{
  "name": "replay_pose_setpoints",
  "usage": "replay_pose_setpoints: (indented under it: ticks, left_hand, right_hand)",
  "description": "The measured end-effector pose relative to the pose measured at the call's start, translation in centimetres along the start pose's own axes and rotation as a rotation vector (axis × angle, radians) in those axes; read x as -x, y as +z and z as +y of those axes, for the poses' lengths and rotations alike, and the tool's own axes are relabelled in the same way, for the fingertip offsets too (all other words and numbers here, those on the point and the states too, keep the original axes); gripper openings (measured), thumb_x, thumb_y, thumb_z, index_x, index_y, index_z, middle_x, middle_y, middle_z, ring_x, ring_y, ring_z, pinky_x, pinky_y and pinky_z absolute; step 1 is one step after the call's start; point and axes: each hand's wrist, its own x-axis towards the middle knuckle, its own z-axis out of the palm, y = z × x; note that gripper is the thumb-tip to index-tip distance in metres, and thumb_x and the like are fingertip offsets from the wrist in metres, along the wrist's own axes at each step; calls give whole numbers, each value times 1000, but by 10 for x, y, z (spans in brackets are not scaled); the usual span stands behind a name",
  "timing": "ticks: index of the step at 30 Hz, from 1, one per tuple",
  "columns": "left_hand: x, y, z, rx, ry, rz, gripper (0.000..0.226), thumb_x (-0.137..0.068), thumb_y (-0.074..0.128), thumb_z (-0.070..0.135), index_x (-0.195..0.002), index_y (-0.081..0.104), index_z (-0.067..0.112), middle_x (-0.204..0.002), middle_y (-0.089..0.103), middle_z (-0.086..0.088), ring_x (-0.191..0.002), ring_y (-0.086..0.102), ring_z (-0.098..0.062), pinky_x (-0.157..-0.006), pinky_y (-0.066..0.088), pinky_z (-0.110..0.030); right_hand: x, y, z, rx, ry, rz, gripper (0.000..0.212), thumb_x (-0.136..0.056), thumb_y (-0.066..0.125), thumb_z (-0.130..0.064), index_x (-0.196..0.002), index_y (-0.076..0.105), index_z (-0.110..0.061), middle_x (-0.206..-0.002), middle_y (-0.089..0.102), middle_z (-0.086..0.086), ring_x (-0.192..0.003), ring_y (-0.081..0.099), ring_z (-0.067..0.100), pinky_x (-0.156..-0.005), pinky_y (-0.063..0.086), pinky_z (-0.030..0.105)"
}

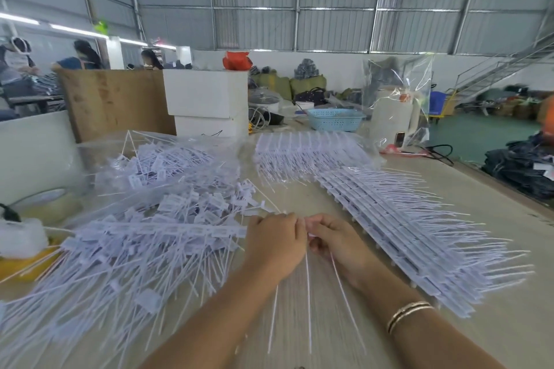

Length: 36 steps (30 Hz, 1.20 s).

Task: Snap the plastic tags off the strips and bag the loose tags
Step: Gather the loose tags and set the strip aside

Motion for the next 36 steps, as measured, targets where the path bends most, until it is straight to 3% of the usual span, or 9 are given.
replay_pose_setpoints:
  ticks: [5,11,16,18,20,24,30,36]
  left_hand:
    - [2,5,-12,70,-62,173,30,-95,34,32,-72,50,22,-65,54,7,-65,50,-14,-82,30,-31]
    - [4,11,-17,136,-63,140,37,-98,32,37,-70,51,22,-66,58,4,-70,56,-16,-91,33,-35]
    - [6,12,-18,141,-5,139,45,-94,34,45,-54,34,25,-51,41,7,-57,45,-10,-81,28,-29]
    - [6,11,-20,128,3,136,47,-94,36,46,-53,33,25,-49,39,7,-55,43,-9,-80,27,-28]
    - [4,10,-22,107,6,117,47,-96,37,45,-53,32,24,-51,39,6,-57,43,-11,-82,27,-28]
    - [3,10,-24,117,7,93,45,-97,36,43,-57,35,24,-54,40,7,-60,44,-12,-84,27,-28]
    - [1,16,-24,380,-62,99,43,-96,45,37,-61,51,13,-54,49,0,-61,56,-24,-63,36,-32]
    - [0,22,-23,473,-97,118,43,-96,45,37,-65,55,9,-52,45,4,-54,46,-14,-55,32,-26]
  right_hand:
    - [6,4,-4,49,-36,-38,15,-92,56,-20,-79,61,-13,-62,57,5,-52,50,15,-52,40,20]
    - [9,7,-5,140,-86,-112,28,-94,54,-15,-67,57,-14,-58,54,1,-55,49,14,-54,40,20]
    - [11,6,-9,89,-104,-156,12,-77,59,-12,-69,59,-3,-62,54,6,-58,49,17,-55,40,22]
    - [13,5,-13,136,-101,-175,9,-78,58,-7,-72,59,0,-62,53,7,-60,49,16,-57,40,23]
    - [16,5,-16,215,-112,-194,16,-86,58,1,-71,57,-3,-59,52,2,-56,49,10,-57,40,17]
    - [19,7,-18,267,-107,-159,20,-90,58,-3,-71,56,-7,-57,51,2,-50,47,6,-52,38,12]
    - [15,9,-9,270,-152,-83,25,-90,61,-8,-66,58,-16,-58,47,-6,-52,40,7,-52,34,15]
    - [11,10,-3,316,-241,-34,39,-90,61,-8,-60,61,-32,-58,51,-14,-55,42,1,-57,33,13]
